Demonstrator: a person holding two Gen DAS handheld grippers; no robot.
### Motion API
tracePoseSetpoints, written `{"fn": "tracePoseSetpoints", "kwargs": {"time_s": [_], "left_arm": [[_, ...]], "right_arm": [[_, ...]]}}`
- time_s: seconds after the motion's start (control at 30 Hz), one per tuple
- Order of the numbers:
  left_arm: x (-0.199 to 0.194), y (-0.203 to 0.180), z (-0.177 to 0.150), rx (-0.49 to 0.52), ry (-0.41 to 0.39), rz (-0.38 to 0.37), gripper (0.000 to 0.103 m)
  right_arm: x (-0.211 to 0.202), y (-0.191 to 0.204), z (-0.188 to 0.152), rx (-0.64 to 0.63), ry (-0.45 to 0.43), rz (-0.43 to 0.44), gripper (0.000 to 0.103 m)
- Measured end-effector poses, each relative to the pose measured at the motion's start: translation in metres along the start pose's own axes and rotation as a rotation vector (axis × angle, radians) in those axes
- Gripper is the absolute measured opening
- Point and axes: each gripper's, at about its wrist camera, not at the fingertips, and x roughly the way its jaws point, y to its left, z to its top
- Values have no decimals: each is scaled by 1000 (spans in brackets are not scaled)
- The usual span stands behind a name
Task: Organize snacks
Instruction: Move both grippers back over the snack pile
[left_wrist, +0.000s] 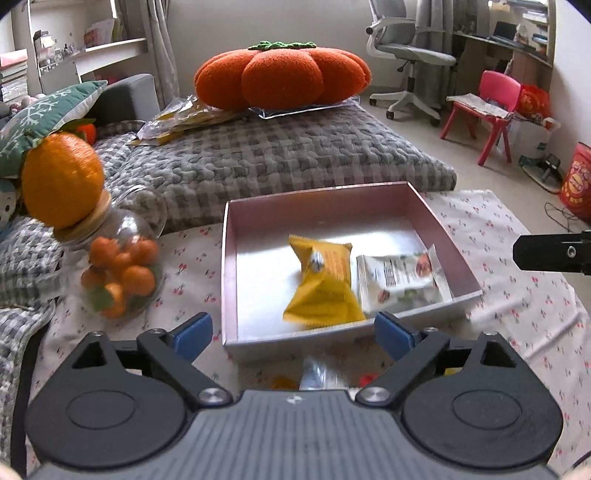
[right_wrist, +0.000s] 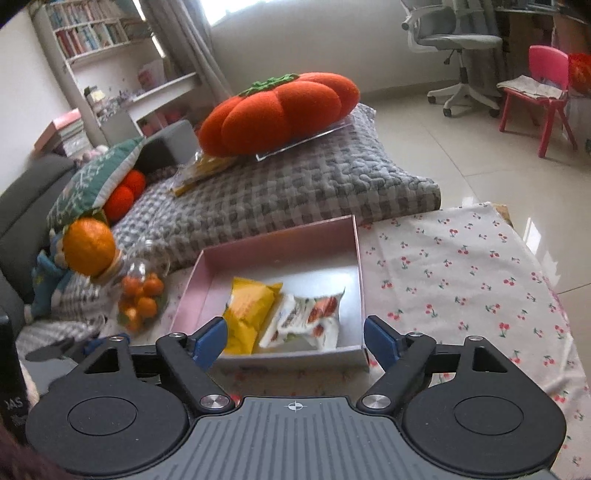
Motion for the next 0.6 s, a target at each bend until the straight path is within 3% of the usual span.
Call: {"fn": "tracePoseSetpoints", "kwargs": {"time_s": [0.23,0.6], "left_arm": [[-21,3,-21,-4,14,-17,103],[-36,-1,-62,-24,58,-53,103]], "right_arm": [[-17,8,-18,-72,19,1,91],[-26,5,-51,-131,42,11,94]]}}
